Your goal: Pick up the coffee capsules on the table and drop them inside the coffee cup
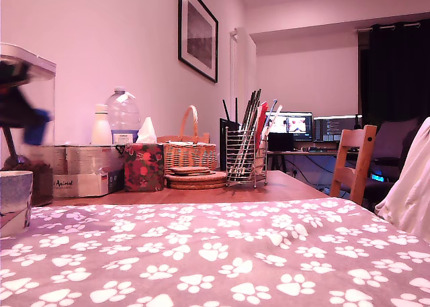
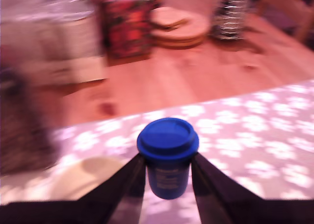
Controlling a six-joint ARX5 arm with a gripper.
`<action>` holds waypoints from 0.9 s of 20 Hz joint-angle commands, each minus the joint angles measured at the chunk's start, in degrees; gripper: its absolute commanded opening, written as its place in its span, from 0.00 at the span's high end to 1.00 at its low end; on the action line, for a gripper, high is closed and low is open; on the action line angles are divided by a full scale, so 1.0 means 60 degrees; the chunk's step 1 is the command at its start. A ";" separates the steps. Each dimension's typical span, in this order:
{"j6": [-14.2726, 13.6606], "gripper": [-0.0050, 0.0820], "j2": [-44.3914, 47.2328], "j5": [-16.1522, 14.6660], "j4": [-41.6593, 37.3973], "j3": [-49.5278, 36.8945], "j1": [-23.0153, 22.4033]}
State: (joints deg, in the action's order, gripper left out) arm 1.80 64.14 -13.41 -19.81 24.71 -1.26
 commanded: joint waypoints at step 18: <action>-0.0386 0.80 -0.0332 0.0131 0.0506 -0.0211 0.1086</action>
State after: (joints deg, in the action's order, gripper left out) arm -0.16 62.35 -12.86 -16.64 24.71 5.02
